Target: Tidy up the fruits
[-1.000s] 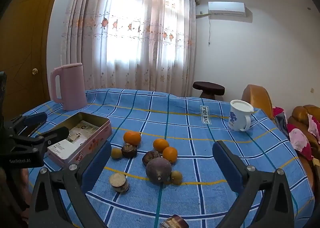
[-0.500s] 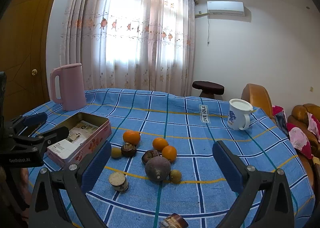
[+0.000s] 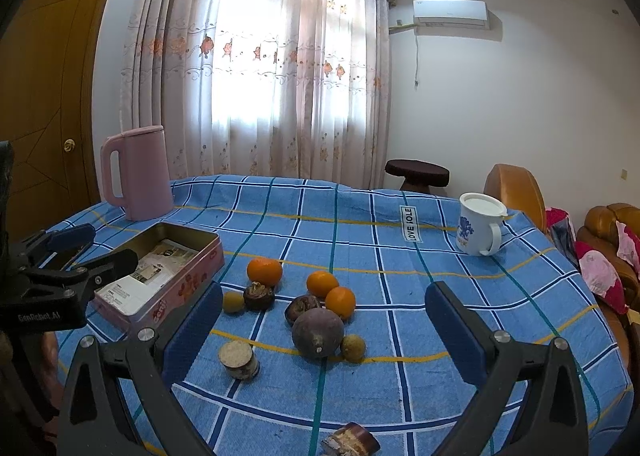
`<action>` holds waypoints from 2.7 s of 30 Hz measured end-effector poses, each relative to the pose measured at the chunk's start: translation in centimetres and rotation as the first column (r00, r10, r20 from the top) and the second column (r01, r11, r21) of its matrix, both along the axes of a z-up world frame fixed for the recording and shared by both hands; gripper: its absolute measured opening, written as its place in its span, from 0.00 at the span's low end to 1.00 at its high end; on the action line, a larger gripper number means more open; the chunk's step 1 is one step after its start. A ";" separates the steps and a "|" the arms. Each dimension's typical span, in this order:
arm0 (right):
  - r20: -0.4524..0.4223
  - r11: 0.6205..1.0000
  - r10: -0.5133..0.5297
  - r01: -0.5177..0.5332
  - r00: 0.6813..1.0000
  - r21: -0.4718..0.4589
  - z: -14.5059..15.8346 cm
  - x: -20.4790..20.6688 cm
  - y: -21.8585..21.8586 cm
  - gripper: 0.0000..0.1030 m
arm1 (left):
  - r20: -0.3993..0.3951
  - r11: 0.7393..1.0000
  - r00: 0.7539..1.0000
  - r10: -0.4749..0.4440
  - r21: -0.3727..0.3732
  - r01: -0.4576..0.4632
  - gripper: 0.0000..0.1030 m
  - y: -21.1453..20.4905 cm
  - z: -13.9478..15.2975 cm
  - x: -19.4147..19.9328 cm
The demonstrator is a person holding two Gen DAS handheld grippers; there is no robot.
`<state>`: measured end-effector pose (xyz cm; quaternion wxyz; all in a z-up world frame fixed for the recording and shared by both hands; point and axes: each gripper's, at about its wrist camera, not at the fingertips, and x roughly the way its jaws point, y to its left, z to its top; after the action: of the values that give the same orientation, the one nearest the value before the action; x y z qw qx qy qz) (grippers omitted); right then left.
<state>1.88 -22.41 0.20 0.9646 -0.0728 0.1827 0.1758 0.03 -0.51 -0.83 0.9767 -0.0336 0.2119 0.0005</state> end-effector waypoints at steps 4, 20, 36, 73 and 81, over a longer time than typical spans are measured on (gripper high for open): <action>-0.002 1.000 0.001 -0.001 1.000 0.001 -0.2 -0.2 0.1 0.99 | -0.002 1.000 1.000 -0.001 -0.002 0.001 1.00 0.0 0.0 0.0; -0.018 1.000 0.004 -0.004 1.000 0.011 -0.6 0.1 -0.2 0.99 | -0.003 1.000 1.000 0.000 -0.004 0.000 1.00 0.1 0.0 0.0; -0.023 1.000 0.002 -0.002 1.000 0.014 -1.0 0.2 -0.5 0.99 | -0.018 1.000 1.000 -0.006 0.002 0.006 1.00 -0.2 -0.4 0.0; -0.215 0.992 0.125 -0.129 0.968 -0.005 -9.9 -0.2 -5.2 0.44 | -0.157 0.977 0.967 -0.199 0.048 0.209 0.90 -7.6 -6.0 2.4; -0.215 0.988 0.154 -0.152 0.965 0.024 -10.3 -0.2 -5.5 0.42 | -0.265 0.964 0.929 -0.259 -0.012 0.266 0.62 -8.5 -7.3 4.8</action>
<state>1.67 -27.88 -10.07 0.9228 -0.0638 0.2796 0.2572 4.80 -9.01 -8.11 0.9313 0.0069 0.3428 -0.1230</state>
